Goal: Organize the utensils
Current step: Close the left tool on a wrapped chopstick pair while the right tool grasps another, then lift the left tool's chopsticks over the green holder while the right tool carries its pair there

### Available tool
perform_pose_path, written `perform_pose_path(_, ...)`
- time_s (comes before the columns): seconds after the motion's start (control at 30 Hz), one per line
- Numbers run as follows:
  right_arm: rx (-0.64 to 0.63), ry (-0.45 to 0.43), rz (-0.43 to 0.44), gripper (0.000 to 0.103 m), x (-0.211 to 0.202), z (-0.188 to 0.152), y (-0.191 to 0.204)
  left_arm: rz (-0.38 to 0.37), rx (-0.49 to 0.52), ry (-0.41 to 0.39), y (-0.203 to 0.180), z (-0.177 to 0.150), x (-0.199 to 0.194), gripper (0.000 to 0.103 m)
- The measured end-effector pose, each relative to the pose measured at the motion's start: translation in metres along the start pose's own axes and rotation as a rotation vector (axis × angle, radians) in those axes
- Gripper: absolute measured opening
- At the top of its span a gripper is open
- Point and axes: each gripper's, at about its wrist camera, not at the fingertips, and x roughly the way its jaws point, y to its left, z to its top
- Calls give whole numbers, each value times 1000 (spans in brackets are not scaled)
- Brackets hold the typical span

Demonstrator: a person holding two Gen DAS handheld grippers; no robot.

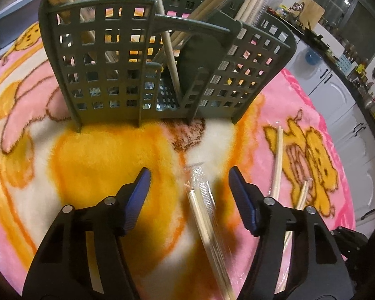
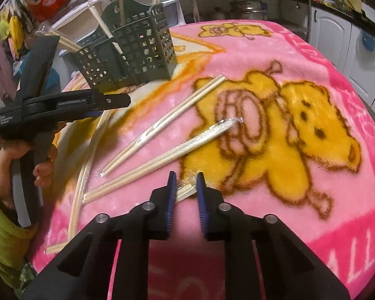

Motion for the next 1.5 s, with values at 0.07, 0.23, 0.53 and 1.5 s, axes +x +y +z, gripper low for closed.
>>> perform_pose_path(0.07,4,-8,13,7,-1,2,0,15,6,0,-1,2,1,49)
perform_pose_path(0.23,24,-38,30,1,-6,7,-5,52,15,-4,1,4,1,29)
perform_pose_path(0.53,78,-104,85,1,-21,28,-16,-31,-18,-33,14,-1,-25,3)
perform_pose_path(1.5,-33,-354,173,1,-94,97,23,-312,-17,-320,-15,41,-157,1)
